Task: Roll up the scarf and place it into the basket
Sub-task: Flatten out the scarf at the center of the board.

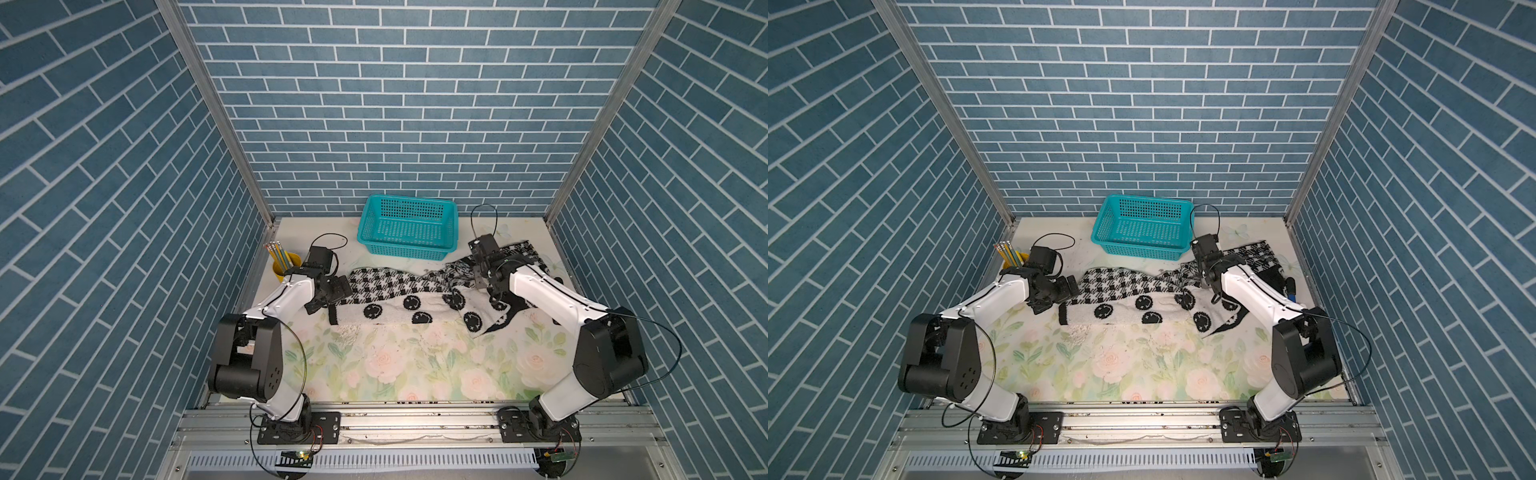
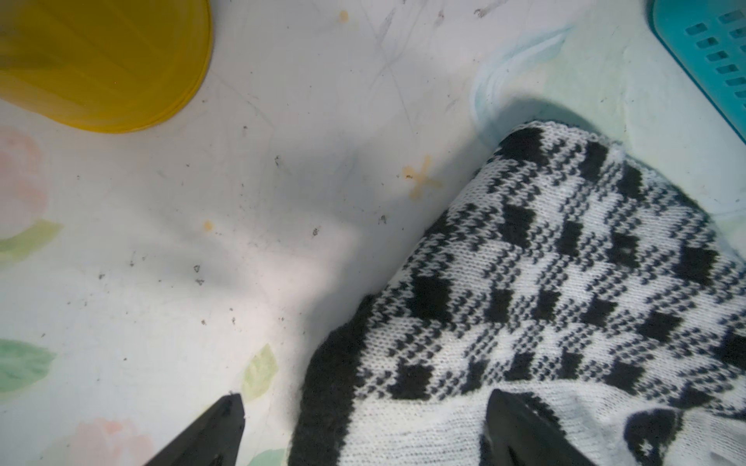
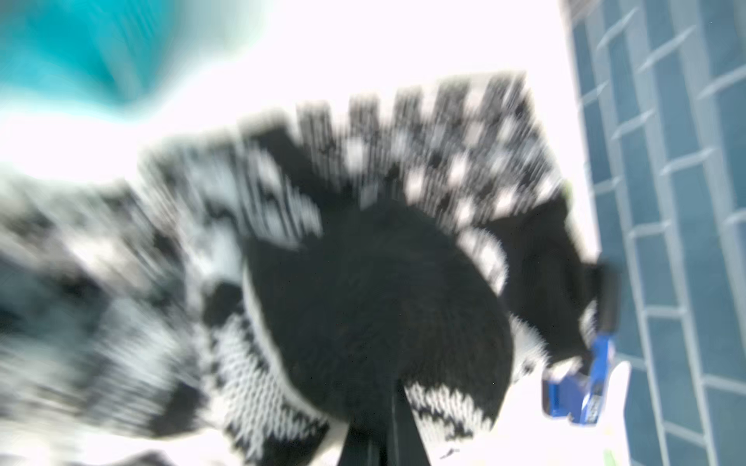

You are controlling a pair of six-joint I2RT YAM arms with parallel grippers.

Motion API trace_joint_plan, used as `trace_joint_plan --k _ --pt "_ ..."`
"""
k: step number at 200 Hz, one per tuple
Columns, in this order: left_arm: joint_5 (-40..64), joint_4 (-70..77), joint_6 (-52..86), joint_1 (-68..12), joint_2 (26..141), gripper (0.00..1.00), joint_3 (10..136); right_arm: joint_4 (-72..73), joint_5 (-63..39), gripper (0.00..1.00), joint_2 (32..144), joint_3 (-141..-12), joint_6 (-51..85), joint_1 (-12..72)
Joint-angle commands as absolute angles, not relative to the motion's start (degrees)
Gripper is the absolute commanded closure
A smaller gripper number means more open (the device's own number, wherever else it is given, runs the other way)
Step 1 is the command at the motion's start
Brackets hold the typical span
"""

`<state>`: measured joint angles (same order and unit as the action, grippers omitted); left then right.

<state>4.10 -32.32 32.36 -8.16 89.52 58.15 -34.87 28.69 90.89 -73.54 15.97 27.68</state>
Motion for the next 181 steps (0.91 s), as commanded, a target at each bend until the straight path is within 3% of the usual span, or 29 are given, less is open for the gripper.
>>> trace_joint_plan --k 1,27,68,119,154,181 --pt "3.2 -33.5 31.3 -8.1 87.9 0.0 58.7 -34.5 28.1 1.0 88.9 -85.2 11.4 28.0" --pt "3.5 -34.4 31.2 -5.9 86.7 0.0 60.8 -35.5 22.8 1.0 94.8 -99.3 7.3 29.6" --pt "9.2 -35.6 30.3 4.6 82.2 0.0 65.4 -40.4 14.4 1.0 107.3 -121.9 2.3 36.4" --pt "10.6 -40.4 26.6 11.5 80.5 0.0 72.0 -49.2 13.6 1.0 123.9 -151.7 0.3 39.7" --pt "11.3 -39.7 26.4 12.2 79.2 0.0 70.1 -41.6 3.2 1.0 118.2 -139.4 0.0 40.6" --pt "12.7 -39.4 26.2 12.2 79.5 0.0 69.9 -42.9 5.8 1.0 120.1 -140.3 0.1 42.3"
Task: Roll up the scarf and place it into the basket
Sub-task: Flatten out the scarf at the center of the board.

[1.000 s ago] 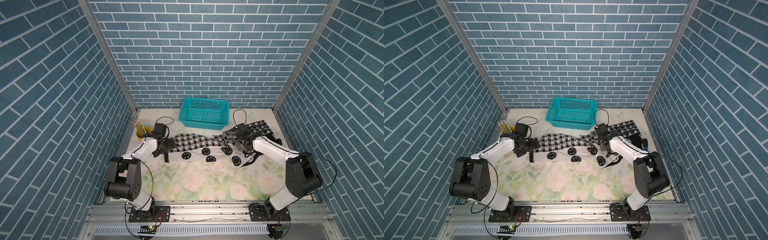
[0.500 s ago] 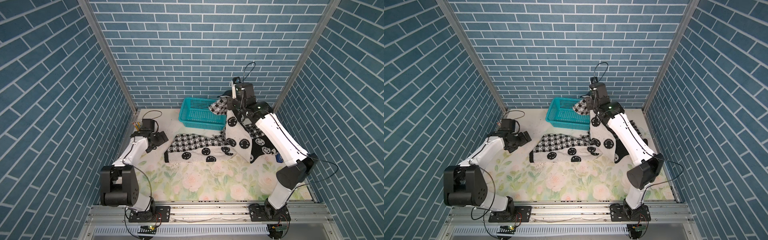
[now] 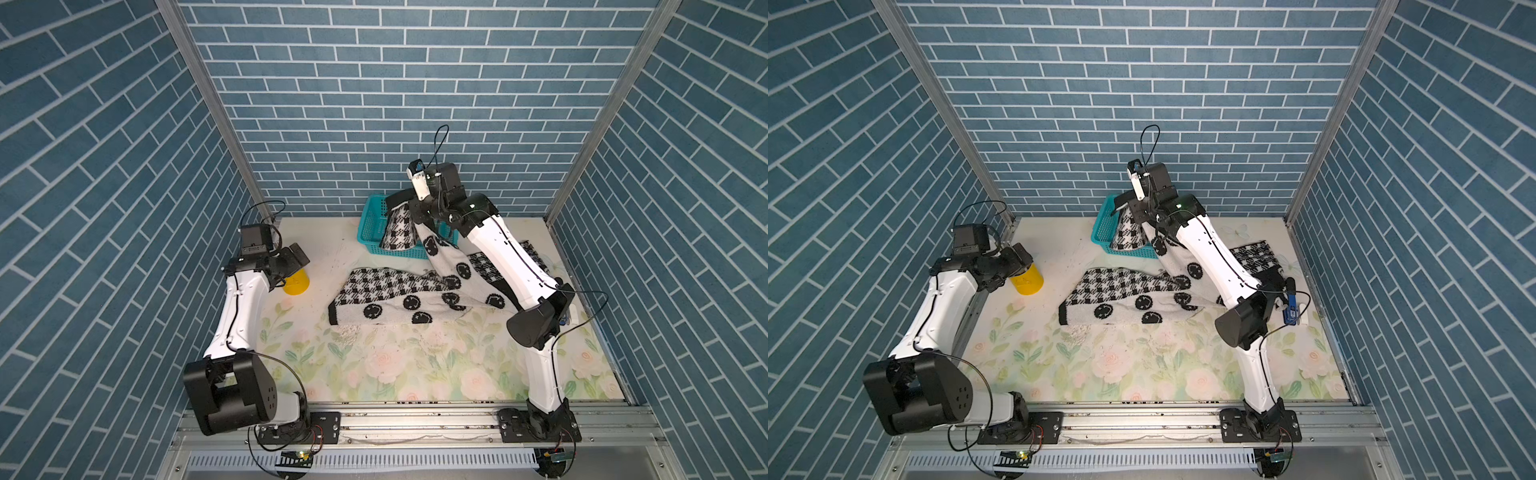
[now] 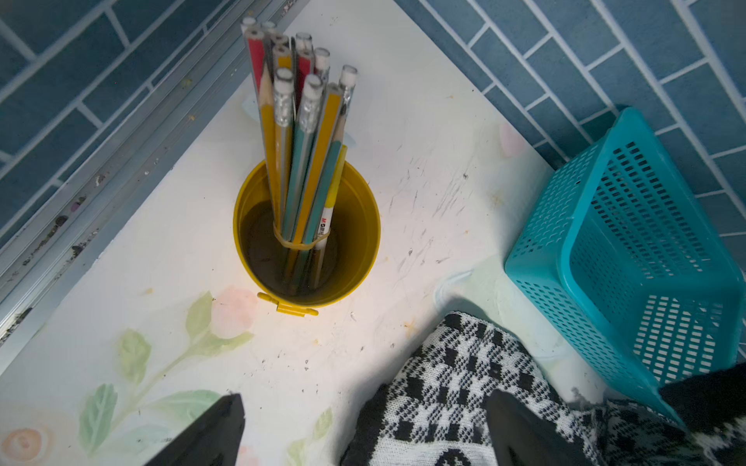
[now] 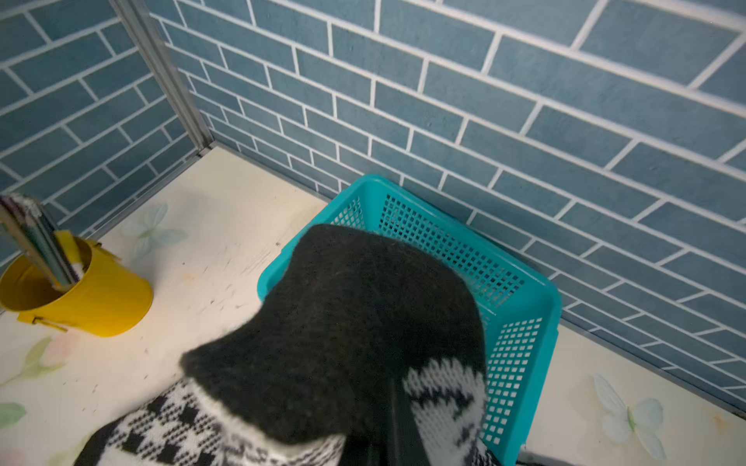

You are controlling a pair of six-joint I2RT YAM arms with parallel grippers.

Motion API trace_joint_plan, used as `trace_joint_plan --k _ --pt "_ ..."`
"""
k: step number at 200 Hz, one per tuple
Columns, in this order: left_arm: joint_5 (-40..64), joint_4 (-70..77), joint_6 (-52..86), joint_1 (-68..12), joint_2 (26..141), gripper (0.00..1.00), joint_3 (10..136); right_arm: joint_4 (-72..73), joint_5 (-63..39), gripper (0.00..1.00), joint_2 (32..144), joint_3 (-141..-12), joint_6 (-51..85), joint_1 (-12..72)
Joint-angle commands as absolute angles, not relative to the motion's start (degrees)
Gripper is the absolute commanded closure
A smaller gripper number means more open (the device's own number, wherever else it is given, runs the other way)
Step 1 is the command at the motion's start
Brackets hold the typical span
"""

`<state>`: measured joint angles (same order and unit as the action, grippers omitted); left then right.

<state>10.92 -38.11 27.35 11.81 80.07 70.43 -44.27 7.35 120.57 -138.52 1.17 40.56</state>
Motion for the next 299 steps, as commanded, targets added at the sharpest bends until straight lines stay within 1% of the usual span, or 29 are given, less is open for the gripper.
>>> trace_joint_plan --k 1,19,36,49,62,83,88,93,98,107,117,123,126,130,142,166,173,193,224,239,259,269,278,294,299 --pt "12.8 -39.4 26.2 12.3 79.5 0.0 69.9 -43.1 6.0 1.0 120.3 -140.6 0.2 42.4" --pt "13.5 -39.4 26.1 12.3 79.9 0.0 70.2 -43.7 10.3 1.0 122.8 -146.5 0.0 42.3" --pt "13.6 -39.1 26.3 12.3 79.6 0.0 70.1 -40.2 10.4 1.0 122.1 -146.7 -0.6 42.3" --pt "13.5 -39.1 26.2 12.3 79.6 0.0 70.1 -37.8 7.8 1.0 120.6 -144.7 -0.7 42.5" --pt "13.0 -39.3 26.1 12.3 79.6 0.0 70.1 -38.3 3.3 1.0 119.6 -142.0 -0.9 43.7" --pt "13.1 -39.0 26.1 12.3 79.7 0.0 69.9 -41.2 -3.1 1.0 119.5 -131.6 -2.2 49.8" --pt "13.1 -39.0 26.2 12.3 79.8 0.0 69.9 -41.4 -3.9 0.94 119.8 -128.2 -2.0 51.7" --pt "13.1 -38.9 26.3 12.3 79.9 0.0 69.8 -41.5 -7.3 0.87 120.2 -124.8 -1.9 53.8" --pt "13.1 -38.8 26.2 12.3 79.9 0.0 69.7 -41.7 -11.2 0.82 120.9 -121.8 -1.8 55.8" --pt "12.8 -39.0 26.2 12.3 80.0 0.0 69.7 -40.5 -17.1 0.78 121.3 -115.6 -1.5 59.2" --pt "12.4 -39.1 25.9 12.3 80.1 0.0 69.6 -36.3 -19.7 0.76 118.7 -107.7 -0.4 62.0" --pt "12.2 -39.1 25.8 12.3 80.0 0.0 69.5 -32.5 -20.5 0.71 116.1 -102.1 1.0 62.4" --pt "12.1 -39.1 25.8 12.3 80.0 0.0 69.4 -31.0 -21.0 0.66 114.4 -99.9 1.8 62.2" --pt "12.1 -39.0 25.8 12.3 80.0 0.0 69.3 -29.4 -21.4 0.64 112.3 -97.3 2.6 61.9" --pt "12.5 -38.6 26.0 12.3 80.1 0.0 68.8 -26.5 -20.7 0.57 107.1 -92.1 4.1 59.7" --pt "14.6 -37.7 26.3 12.2 80.6 0.0 67.9 -25.5 -18.5 0.52 101.6 -87.2 5.2 53.4" --pt "14.9 -37.6 26.4 12.1 80.7 0.0 67.7 -24.9 -18.2 0.49 100.9 -86.3 5.4 51.8" --pt "16.0 -37.4 26.1 11.5 80.9 0.0 66.8 -24.9 -15.3 0.48 101.9 -85.9 5.5 49.2" --pt "17.6 -36.5 25.8 9.4 81.6 0.0 65.9 -25.6 -11.1 0.47 107.0 -88.6 6.0 47.6" --pt "17.8 -36.5 25.6 8.0 82.5 0.0 66.3 -24.6 -7.4 0.47 106.2 -86.1 8.2 45.1" --pt "17.7 -36.2 25.5 6.5 83.1 0.0 66.9 -20.9 -3.1 0.47 101.1 -77.3 13.4 35.9" --pt "17.8 -36.1 25.5 6.2 83.4 0.0 67.1 -18.4 -3.3 0.46 97.7 -72.6 14.4 30.2" --pt "17.9 -35.9 25.4 5.9 83.4 0.0 67.2 -16.6 -3.9 0.44 94.8 -69.8 14.6 24.8" --pt "18.1 -35.2 25.6 5.5 83.3 0.0 67.0 -15.0 -4.0 0.36 91.8 -67.6 14.4 16.9" --pt "18.3 -34.9 25.7 5.3 83.4 0.0 66.8 -15.2 -6.0 0.35 91.6 -67.8 14.1 14.5"
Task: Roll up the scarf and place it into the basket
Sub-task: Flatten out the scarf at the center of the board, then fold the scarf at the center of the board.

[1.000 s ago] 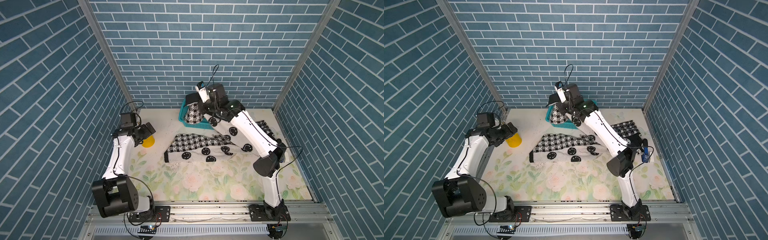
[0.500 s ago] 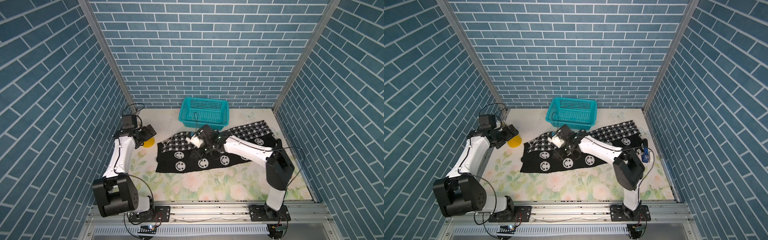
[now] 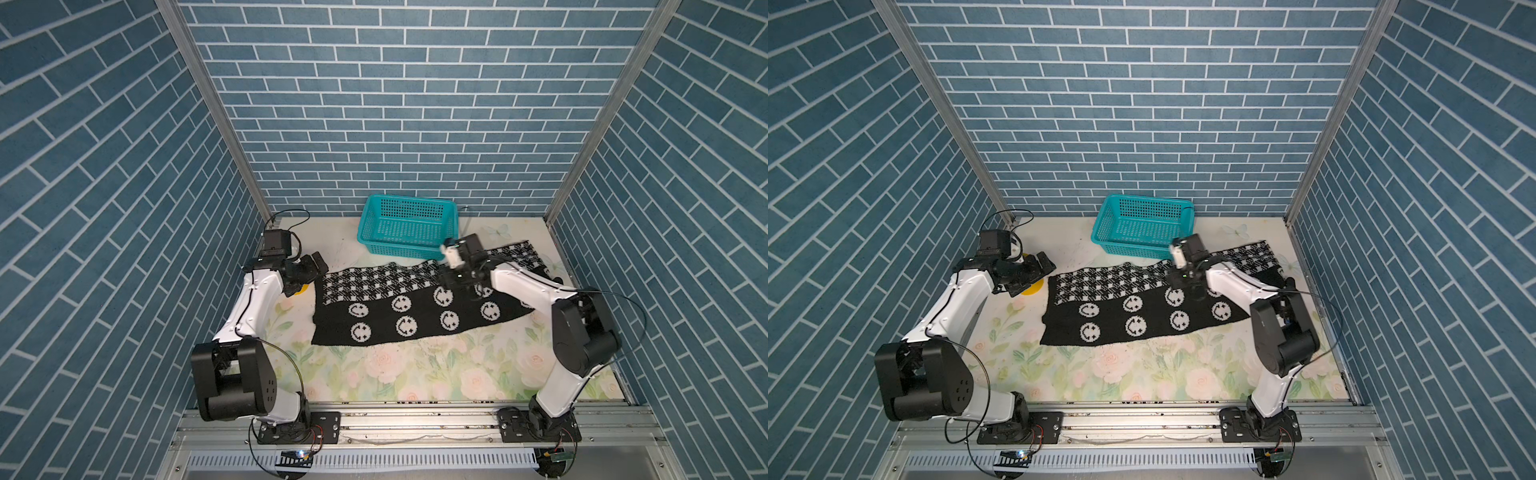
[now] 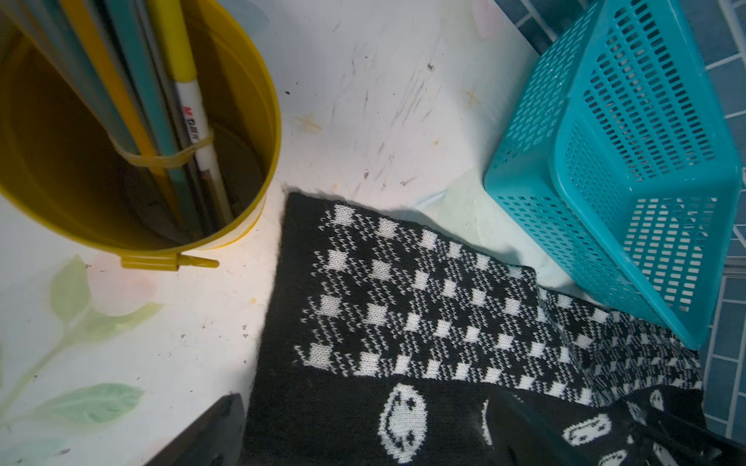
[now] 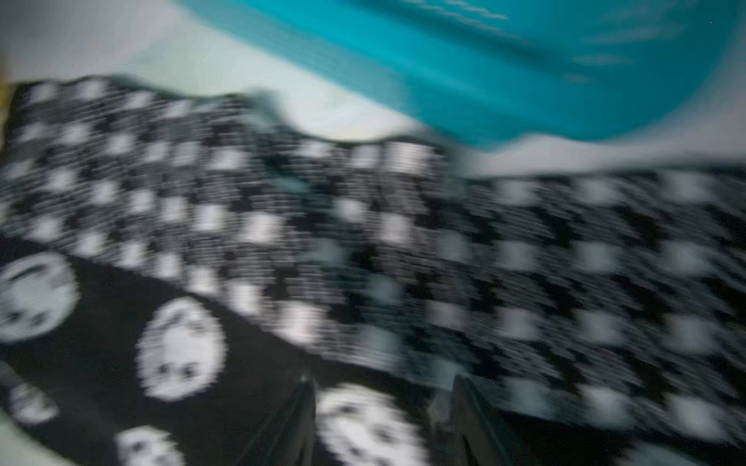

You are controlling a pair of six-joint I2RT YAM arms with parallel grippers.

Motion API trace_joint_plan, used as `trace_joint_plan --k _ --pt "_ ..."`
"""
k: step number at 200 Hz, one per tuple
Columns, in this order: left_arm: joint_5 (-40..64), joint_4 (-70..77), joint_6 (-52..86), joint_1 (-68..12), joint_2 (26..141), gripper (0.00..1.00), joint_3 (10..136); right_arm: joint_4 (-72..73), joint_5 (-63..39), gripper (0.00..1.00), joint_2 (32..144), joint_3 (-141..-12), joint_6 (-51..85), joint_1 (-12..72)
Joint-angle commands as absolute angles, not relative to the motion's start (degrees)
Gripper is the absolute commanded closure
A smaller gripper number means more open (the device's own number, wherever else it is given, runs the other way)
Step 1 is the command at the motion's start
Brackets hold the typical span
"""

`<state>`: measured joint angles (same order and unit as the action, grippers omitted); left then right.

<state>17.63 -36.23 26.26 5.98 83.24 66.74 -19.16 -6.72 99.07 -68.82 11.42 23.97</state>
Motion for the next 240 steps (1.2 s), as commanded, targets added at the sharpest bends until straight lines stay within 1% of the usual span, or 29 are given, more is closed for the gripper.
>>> trace_joint_plan --k 1,7,13,26,31,39,62,80,103,128,135,190,207,219,230,240 --pt "18.3 -34.8 25.7 5.3 83.4 0.0 66.8 -15.3 -6.1 0.34 91.7 -67.9 14.0 14.1" --pt "18.3 -34.4 25.8 5.0 83.4 0.0 66.5 -15.6 -6.5 0.33 91.8 -68.3 13.5 11.4" --pt "18.3 -34.2 25.9 4.7 83.4 0.0 66.3 -16.0 -6.6 0.28 92.3 -68.7 13.3 8.7" --pt "18.3 -33.7 26.0 4.1 83.4 0.0 66.0 -17.0 -8.3 0.25 94.8 -70.7 13.2 3.3" --pt "18.4 -33.6 26.0 4.0 83.4 0.0 65.9 -16.6 -9.6 0.21 96.1 -71.4 13.0 1.4" --pt "18.3 -33.6 26.0 3.7 83.4 0.0 65.8 -16.5 -11.3 0.18 98.5 -73.1 13.0 -1.1" --pt "18.0 -34.0 25.7 3.4 83.6 0.0 66.1 -17.2 -13.2 0.15 106.0 -79.7 12.9 -6.3" --pt "17.9 -34.2 25.6 3.4 83.4 0.0 66.1 -17.1 -14.3 0.12 109.5 -83.7 12.6 -9.6" --pt "17.8 -34.2 25.6 3.3 83.5 0.0 65.9 -17.6 -13.6 0.1 112.9 -87.9 11.4 -12.9" --pt "17.9 -34.2 25.6 3.3 84.1 0.0 66.3 -23.2 -11.7 0.1 119.6 -94.7 9.0 -15.1" --pt "17.8 -34.4 25.7 3.2 84.2 0.0 66.4 -23.6 -11.2 0.08 120.7 -95.3 8.3 -15.4" --pt "17.3 -34.7 25.7 3.0 84.4 0.0 66.8 -26.4 -9.7 0.09 127.2 -97.7 6.6 -15.6" --pt "17.2 -34.8 25.6 3.0 84.5 0.0 66.8 -26.5 -10.1 0.13 128.0 -97.1 6.3 -15.5" --pt "17.2 -34.7 25.7 3.0 84.6 0.0 66.8 -26.4 -10.6 0.2 128.1 -96.4 6.3 -15.1" --pt "17.3 -34.6 25.7 2.9 84.8 0.0 66.9 -26.7 -10.9 0.31 128.5 -96.1 6.2 -14.7" --pt "17.4 -34.5 25.7 2.9 84.8 0.0 66.9 -27.3 -11.0 0.49 129.2 -96.2 6.1 -14.2"
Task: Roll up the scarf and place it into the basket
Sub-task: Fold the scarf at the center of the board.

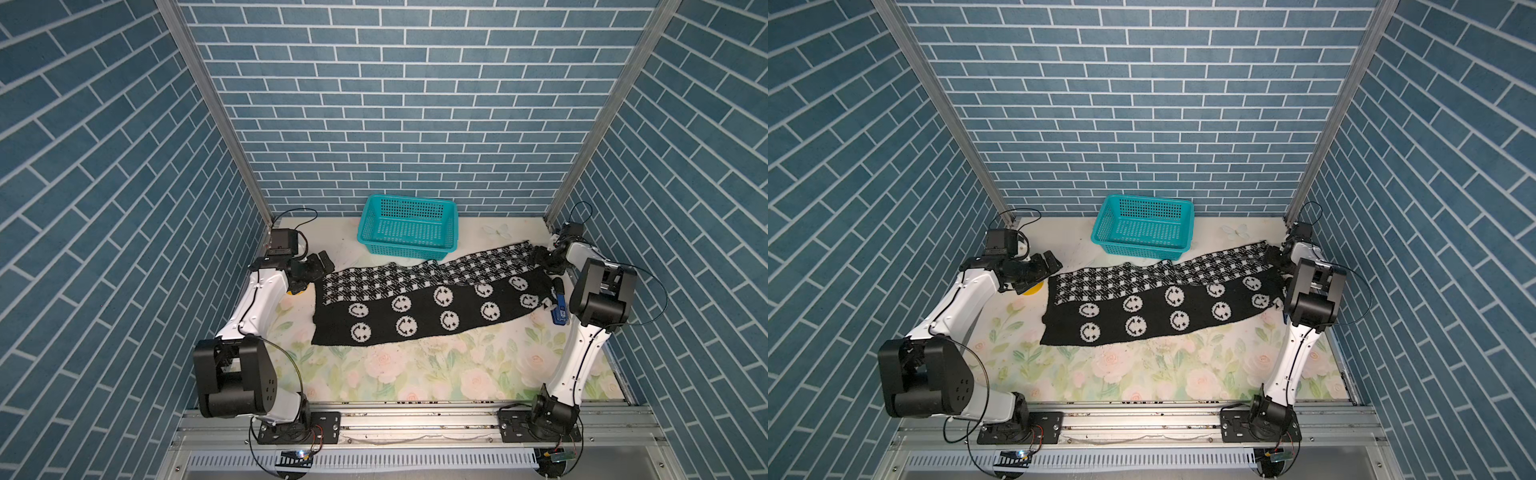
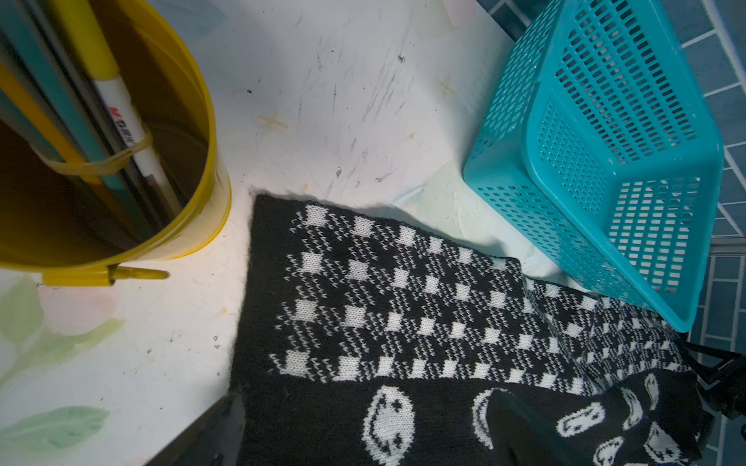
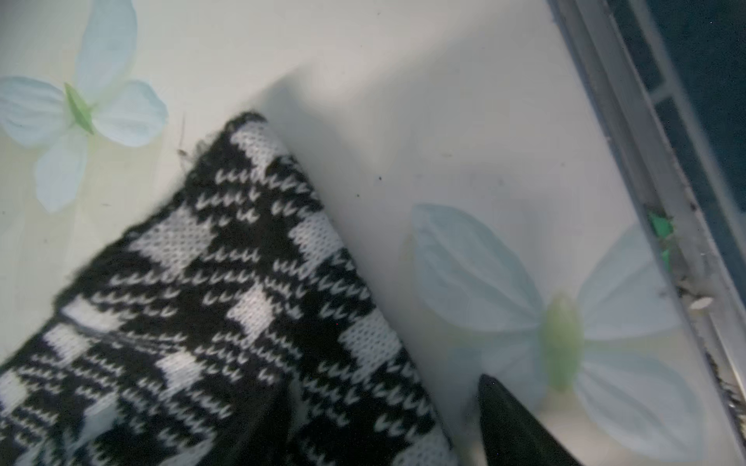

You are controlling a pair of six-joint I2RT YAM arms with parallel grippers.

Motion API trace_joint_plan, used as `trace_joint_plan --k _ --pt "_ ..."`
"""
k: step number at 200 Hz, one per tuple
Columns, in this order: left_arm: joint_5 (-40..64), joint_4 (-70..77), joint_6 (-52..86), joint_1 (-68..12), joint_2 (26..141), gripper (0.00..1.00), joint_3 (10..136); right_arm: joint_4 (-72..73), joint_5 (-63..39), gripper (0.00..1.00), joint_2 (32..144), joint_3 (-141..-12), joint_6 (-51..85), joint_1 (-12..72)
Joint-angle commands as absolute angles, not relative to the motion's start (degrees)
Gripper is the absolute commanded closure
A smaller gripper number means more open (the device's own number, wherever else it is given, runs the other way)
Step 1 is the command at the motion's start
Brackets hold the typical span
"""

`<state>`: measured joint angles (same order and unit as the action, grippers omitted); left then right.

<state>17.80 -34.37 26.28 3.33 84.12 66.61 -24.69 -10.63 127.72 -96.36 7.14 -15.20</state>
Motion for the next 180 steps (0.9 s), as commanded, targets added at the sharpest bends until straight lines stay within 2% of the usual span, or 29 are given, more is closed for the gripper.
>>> trace_joint_plan --k 1,22,49,99,145,180 --pt "17.5 -34.5 25.7 2.9 84.8 0.0 67.0 -27.3 -11.0 0.51 129.2 -96.2 6.1 -14.1" --pt "17.4 -34.5 25.6 2.9 84.8 0.0 67.0 -26.2 -11.8 1.0 127.9 -94.7 6.5 -12.5" --pt "17.5 -34.5 25.6 2.9 85.0 0.0 67.2 -22.8 -12.3 1.0 119.6 -91.9 6.8 -7.5" --pt "19.1 -34.7 25.7 2.7 84.5 0.0 69.4 -28.2 -6.7 1.0 102.8 -90.1 7.2 7.6" --pt "18.9 -36.6 24.9 2.5 84.0 0.0 73.1 -32.6 -2.5 1.0 91.5 -84.2 10.8 31.1" --pt "18.2 -37.3 25.2 2.5 83.1 0.0 74.3 -28.1 -7.7 1.0 96.0 -81.4 16.3 50.1"
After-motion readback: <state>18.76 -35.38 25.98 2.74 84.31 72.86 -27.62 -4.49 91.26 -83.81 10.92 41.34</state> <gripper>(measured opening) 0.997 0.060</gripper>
